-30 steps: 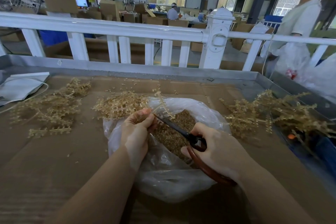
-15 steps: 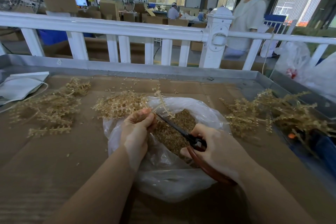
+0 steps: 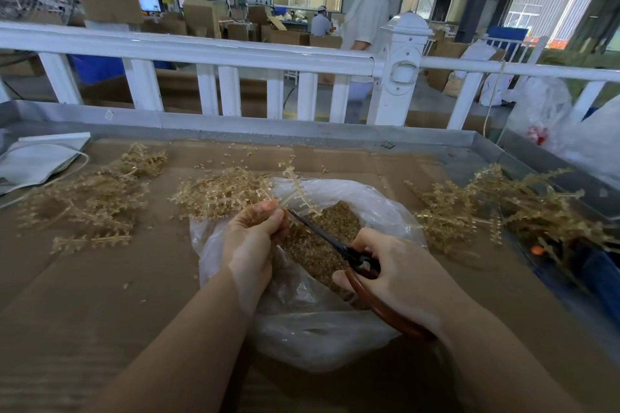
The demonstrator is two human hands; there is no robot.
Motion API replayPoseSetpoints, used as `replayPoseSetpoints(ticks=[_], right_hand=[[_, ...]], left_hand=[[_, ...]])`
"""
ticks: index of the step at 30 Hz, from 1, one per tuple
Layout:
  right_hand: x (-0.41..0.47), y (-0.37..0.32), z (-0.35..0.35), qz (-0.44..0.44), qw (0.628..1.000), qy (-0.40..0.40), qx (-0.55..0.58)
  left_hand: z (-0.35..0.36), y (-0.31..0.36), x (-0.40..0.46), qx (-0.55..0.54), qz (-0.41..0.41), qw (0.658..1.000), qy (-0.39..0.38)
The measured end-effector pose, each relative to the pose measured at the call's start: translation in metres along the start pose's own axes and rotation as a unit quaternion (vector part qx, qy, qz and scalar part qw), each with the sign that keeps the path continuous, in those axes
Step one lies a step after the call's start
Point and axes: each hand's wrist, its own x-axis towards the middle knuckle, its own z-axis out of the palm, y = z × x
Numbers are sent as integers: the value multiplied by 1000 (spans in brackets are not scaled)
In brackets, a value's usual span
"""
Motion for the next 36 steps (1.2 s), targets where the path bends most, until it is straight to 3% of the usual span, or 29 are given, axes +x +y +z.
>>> replayPoseSetpoints(ticks=[23,29,36], right_hand=[[1,-2,9,-7,999,-2,-47],[1,-1,9,30,999,-2,39],[0,0,12,35,998,2,43]], left_hand=[[-2,2,0,-3,-21,1000,0],[-4,1,3,-19,-22,999,-13],[-5,1,3,-32,-29,999,-29]])
